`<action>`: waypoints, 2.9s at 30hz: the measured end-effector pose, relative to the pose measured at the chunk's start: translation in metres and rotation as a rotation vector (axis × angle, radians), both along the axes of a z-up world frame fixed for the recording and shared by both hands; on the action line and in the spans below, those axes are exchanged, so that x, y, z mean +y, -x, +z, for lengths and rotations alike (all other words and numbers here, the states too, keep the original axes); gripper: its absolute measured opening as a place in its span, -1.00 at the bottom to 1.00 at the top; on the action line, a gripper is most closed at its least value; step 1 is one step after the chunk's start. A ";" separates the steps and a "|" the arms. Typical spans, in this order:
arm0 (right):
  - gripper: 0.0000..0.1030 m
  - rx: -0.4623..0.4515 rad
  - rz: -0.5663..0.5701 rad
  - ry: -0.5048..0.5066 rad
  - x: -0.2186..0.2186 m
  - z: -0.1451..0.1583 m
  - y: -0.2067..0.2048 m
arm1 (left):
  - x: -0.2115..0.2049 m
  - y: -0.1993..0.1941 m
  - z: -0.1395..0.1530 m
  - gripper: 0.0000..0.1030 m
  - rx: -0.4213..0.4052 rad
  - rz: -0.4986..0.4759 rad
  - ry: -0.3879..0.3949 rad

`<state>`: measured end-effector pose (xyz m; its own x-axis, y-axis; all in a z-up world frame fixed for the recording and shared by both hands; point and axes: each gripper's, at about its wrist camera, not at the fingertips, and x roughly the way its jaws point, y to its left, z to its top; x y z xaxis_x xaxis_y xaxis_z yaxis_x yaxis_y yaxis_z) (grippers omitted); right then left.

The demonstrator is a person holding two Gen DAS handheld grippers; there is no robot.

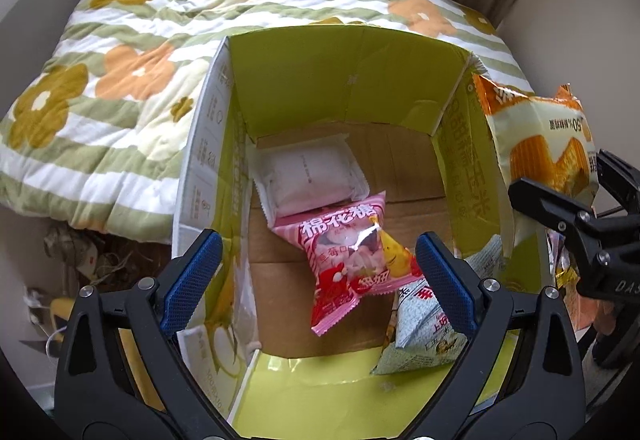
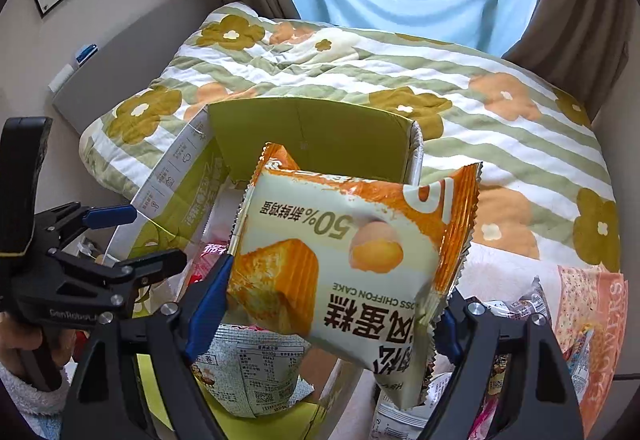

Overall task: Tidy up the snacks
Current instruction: 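Carry both packets to the yellow box and drop them inside, then move both tools back over the remaining snack pile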

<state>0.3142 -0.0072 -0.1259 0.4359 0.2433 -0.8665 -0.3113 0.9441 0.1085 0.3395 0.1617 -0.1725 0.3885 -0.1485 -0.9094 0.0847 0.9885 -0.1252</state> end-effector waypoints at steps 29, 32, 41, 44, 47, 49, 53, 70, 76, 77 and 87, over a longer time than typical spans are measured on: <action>0.98 -0.070 0.036 -0.028 0.026 0.018 0.024 | 0.024 0.052 0.019 0.88 -0.027 0.067 0.026; 0.98 -0.076 0.014 -0.025 0.024 0.022 0.030 | 0.021 0.055 0.024 0.88 -0.043 0.043 -0.006; 0.98 -0.072 -0.115 -0.093 -0.006 0.044 0.052 | -0.004 0.059 0.042 0.88 -0.079 -0.046 0.010; 0.98 -0.092 -0.152 -0.094 -0.027 0.052 0.063 | -0.023 0.063 0.047 0.88 -0.090 -0.076 0.010; 0.98 -0.111 -0.184 -0.103 -0.053 0.059 0.074 | -0.047 0.070 0.052 0.88 -0.102 -0.096 0.004; 0.98 -0.122 -0.207 -0.110 -0.073 0.062 0.081 | -0.065 0.076 0.056 0.88 -0.110 -0.101 0.001; 0.98 -0.136 -0.229 -0.121 -0.116 0.066 0.098 | -0.105 0.088 0.060 0.88 -0.117 -0.087 0.018; 0.98 -0.074 -0.194 -0.039 -0.294 0.044 0.173 | -0.309 0.151 0.007 0.88 -0.003 -0.091 0.076; 0.98 -0.022 -0.151 0.002 -0.318 0.011 0.179 | -0.346 0.174 -0.011 0.88 -0.050 -0.198 -0.050; 0.98 -0.026 -0.147 0.004 -0.320 0.006 0.180 | -0.352 0.176 -0.015 0.88 -0.063 -0.225 -0.078; 0.98 -0.007 -0.138 0.019 -0.335 -0.031 0.170 | -0.409 0.164 -0.062 0.68 -0.142 -0.553 -0.311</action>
